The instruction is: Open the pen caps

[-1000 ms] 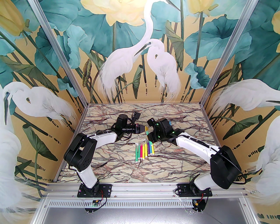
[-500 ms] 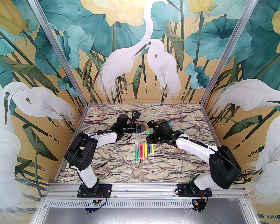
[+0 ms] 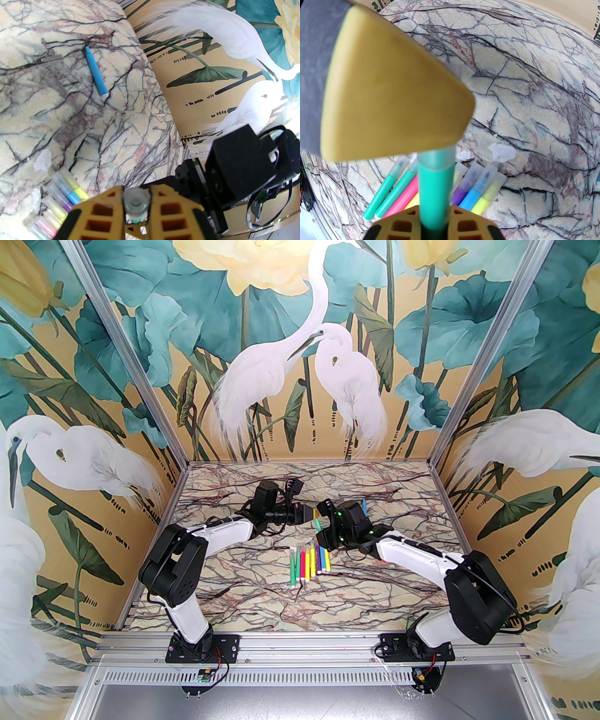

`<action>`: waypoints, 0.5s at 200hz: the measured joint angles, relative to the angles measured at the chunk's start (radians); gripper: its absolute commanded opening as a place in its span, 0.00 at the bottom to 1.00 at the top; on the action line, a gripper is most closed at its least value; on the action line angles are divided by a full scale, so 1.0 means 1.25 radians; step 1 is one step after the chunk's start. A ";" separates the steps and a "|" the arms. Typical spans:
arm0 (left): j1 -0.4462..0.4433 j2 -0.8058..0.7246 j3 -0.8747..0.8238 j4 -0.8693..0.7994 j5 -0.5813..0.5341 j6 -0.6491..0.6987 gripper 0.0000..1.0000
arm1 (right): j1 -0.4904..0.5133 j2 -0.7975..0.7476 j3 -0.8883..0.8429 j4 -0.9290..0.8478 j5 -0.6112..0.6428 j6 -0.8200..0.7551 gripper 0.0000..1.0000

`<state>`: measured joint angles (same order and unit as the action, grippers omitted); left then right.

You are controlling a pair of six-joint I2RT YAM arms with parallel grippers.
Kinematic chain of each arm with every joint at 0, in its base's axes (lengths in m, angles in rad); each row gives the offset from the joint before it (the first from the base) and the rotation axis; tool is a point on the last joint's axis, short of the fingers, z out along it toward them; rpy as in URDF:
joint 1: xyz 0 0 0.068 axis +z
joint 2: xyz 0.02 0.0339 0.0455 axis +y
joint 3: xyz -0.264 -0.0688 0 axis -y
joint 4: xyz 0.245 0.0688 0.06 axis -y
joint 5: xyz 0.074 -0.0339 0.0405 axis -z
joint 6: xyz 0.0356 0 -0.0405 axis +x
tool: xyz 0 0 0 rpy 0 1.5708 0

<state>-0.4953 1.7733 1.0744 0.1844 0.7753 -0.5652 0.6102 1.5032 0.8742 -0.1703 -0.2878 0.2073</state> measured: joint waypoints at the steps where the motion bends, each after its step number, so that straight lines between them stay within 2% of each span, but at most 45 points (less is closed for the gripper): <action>1: 0.000 0.000 0.001 -0.003 -0.002 0.001 0.00 | 0.000 0.000 0.000 0.001 0.000 0.000 0.00; 44: -0.002 -0.013 0.025 -0.073 -0.026 0.006 0.00 | -0.001 -0.008 -0.019 0.031 0.005 -0.016 0.00; 100: 0.016 -0.023 0.026 -0.097 -0.022 -0.040 0.00 | -0.001 -0.029 -0.061 0.107 0.005 -0.042 0.00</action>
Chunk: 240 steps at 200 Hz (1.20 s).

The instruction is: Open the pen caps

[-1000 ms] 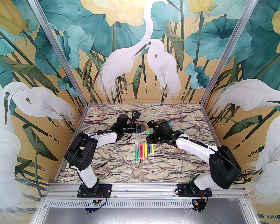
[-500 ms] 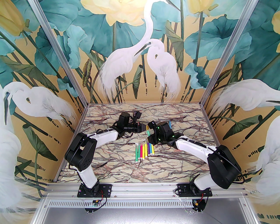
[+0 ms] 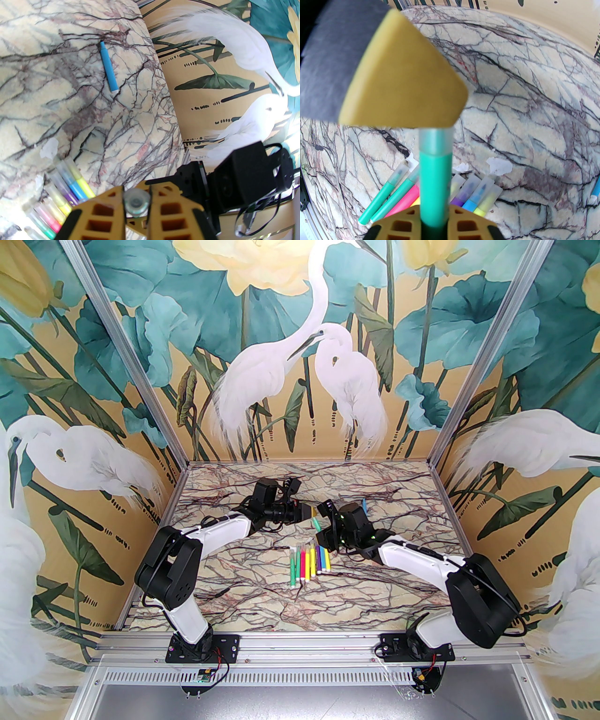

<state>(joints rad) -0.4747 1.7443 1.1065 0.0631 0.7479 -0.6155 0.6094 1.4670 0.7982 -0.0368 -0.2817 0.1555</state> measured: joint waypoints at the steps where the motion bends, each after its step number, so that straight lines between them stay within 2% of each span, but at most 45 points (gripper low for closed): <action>1: 0.000 -0.001 0.000 0.000 0.000 -0.002 0.00 | 0.000 0.000 -0.001 0.001 0.000 0.000 0.00; 109: 0.014 -0.003 0.000 -0.007 0.013 -0.083 0.00 | -0.001 -0.023 -0.015 0.019 0.003 -0.039 0.00; 155: 0.022 -0.003 0.030 -0.067 0.013 -0.085 0.00 | -0.002 -0.023 -0.016 0.031 0.000 -0.053 0.00; 166: 0.032 -0.003 0.048 -0.072 -0.020 -0.082 0.00 | -0.003 -0.027 -0.023 0.003 -0.006 -0.060 0.00; 200: 0.122 -0.003 0.142 -0.072 -0.123 -0.070 0.00 | 0.003 -0.029 -0.059 -0.091 -0.042 -0.077 0.00; 240: 0.125 -0.003 0.166 -0.130 -0.176 -0.017 0.00 | 0.001 -0.045 -0.059 -0.103 -0.035 -0.077 0.00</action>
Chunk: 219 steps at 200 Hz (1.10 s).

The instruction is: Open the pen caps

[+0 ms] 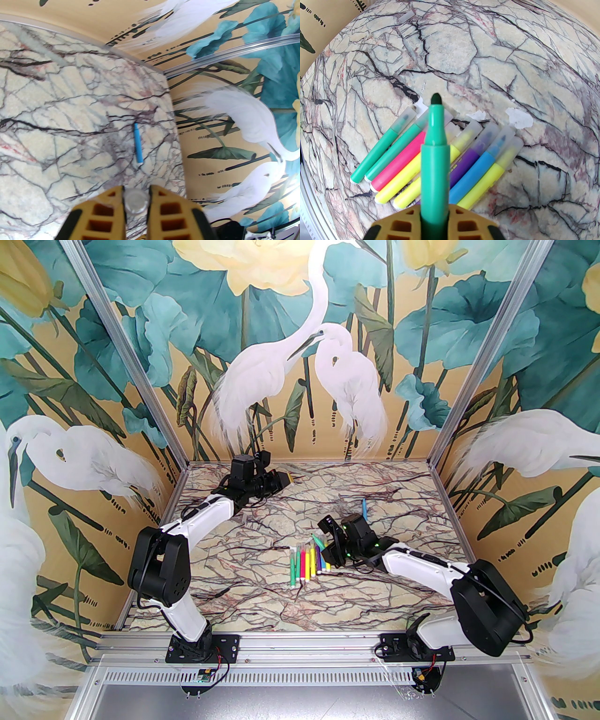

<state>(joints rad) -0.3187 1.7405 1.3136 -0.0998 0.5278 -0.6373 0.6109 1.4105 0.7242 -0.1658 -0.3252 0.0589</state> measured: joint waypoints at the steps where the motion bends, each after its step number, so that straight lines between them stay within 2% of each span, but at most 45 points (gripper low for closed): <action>1: 0.000 0.000 0.000 -0.004 -0.002 0.002 0.00 | -0.001 -0.001 0.000 0.000 0.000 0.000 0.00; 39: -0.002 0.000 0.003 -0.144 -0.117 0.096 0.00 | -0.040 -0.035 0.005 -0.004 0.063 0.032 0.00; 87: -0.002 0.000 0.006 -0.319 -0.277 0.209 0.00 | -0.156 -0.016 0.063 -0.031 0.155 0.101 0.00; 127: -0.001 0.019 0.035 -0.410 -0.378 0.272 0.00 | -0.240 0.070 0.152 -0.075 0.242 0.149 0.00; 219: 0.009 0.138 0.095 -0.509 -0.494 0.347 0.00 | -0.370 0.297 0.363 -0.186 0.336 0.188 0.00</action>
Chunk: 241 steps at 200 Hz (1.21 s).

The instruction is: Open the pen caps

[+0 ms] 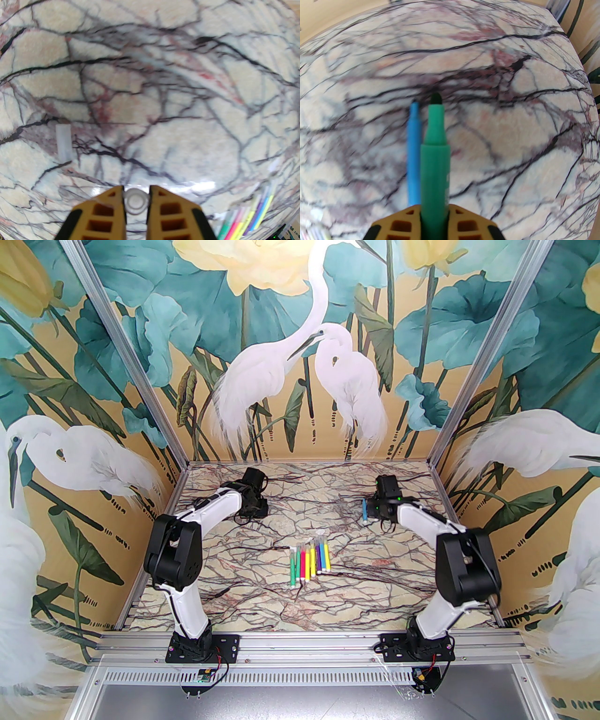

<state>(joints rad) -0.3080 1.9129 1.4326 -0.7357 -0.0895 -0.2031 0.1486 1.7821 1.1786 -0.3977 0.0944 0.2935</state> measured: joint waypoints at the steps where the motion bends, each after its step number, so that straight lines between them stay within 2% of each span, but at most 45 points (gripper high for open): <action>1: 0.000 0.000 0.000 0.000 0.000 0.000 0.00 | 0.000 0.000 0.000 0.000 0.000 0.000 0.00; 67: 0.023 0.054 0.041 -0.021 -0.011 0.024 0.03 | -0.022 0.097 0.079 -0.067 0.008 -0.005 0.05; 241: 0.049 0.116 0.052 -0.028 -0.034 0.054 0.11 | -0.030 0.214 0.189 -0.151 -0.037 -0.022 0.16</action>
<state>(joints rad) -0.2466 2.0575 1.4971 -0.7712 -0.1326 -0.1360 0.1108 2.0491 1.4151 -0.5861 0.0479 0.2657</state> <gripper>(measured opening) 0.148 0.162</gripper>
